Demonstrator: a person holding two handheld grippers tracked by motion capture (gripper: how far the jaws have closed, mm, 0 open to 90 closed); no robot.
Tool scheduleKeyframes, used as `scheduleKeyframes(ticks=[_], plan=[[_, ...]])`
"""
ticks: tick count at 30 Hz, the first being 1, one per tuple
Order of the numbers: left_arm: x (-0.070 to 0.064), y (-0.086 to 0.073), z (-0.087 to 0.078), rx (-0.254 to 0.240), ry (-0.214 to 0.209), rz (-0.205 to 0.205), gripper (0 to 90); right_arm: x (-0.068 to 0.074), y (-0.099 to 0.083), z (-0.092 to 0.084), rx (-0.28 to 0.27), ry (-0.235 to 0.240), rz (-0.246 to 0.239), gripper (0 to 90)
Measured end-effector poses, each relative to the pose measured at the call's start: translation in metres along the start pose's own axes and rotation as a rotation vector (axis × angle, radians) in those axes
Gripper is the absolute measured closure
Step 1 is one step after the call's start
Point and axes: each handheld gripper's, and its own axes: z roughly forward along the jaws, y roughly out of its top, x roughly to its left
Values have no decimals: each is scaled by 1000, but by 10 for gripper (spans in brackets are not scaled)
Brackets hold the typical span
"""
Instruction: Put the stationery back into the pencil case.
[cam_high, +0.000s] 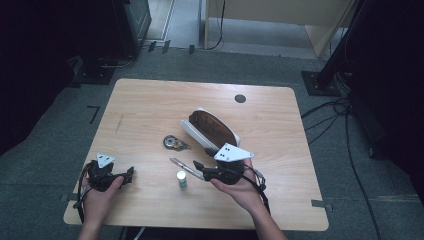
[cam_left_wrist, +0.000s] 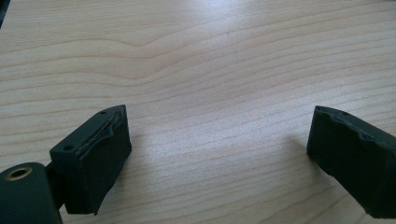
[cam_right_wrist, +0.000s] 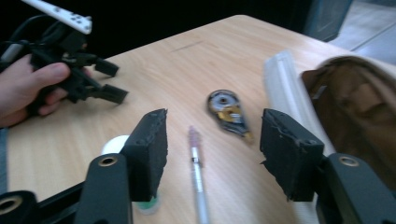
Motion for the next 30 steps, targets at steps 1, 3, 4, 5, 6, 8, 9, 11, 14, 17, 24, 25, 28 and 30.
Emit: scheduleKeyframes(ticks=[1, 3, 4, 5, 6, 8, 9, 11, 14, 17, 24, 25, 28, 30], plan=[[0, 0, 0, 0, 0, 1, 62, 2, -1, 1, -6, 13, 3, 440], [0, 0, 0, 0, -1, 2, 62, 4, -3, 2, -9, 32, 9, 452], [0, 0, 0, 0, -1, 2, 62, 6, -4, 3, -13, 42, 15, 453], [0, 0, 0, 0, 0, 2, 62, 8, -5, 3, -13, 52, 17, 453], [0, 0, 0, 0, -1, 2, 62, 9, -6, 4, -15, 58, 17, 454], [0, 0, 0, 0, -1, 2, 62, 10, -6, 4, -19, 70, 19, 455], [0, 0, 0, 0, -1, 2, 62, 14, -8, 4, -19, 81, 18, 455], [0, 0, 0, 0, -1, 2, 62, 17, -9, 6, -16, 93, 11, 454], [0, 0, 0, -1, -1, 2, 62, 19, -12, 9, -10, 99, 11, 454], [0, 0, 0, 0, -1, 2, 62, 23, -19, 16, 5, 121, 15, 452], [0, 0, 0, 0, -3, 4, 62, 30, -28, 27, 24, 149, 20, 451], [0, 0, 0, 0, -3, 4, 62, 30, -28, 27, 24, 149, 20, 451], [0, 0, 0, 0, -4, 5, 63, 33, -31, 34, 34, 158, 21, 453], [0, 0, 0, 0, -4, 5, 62, 34, -32, 36, 39, 157, 20, 453]])
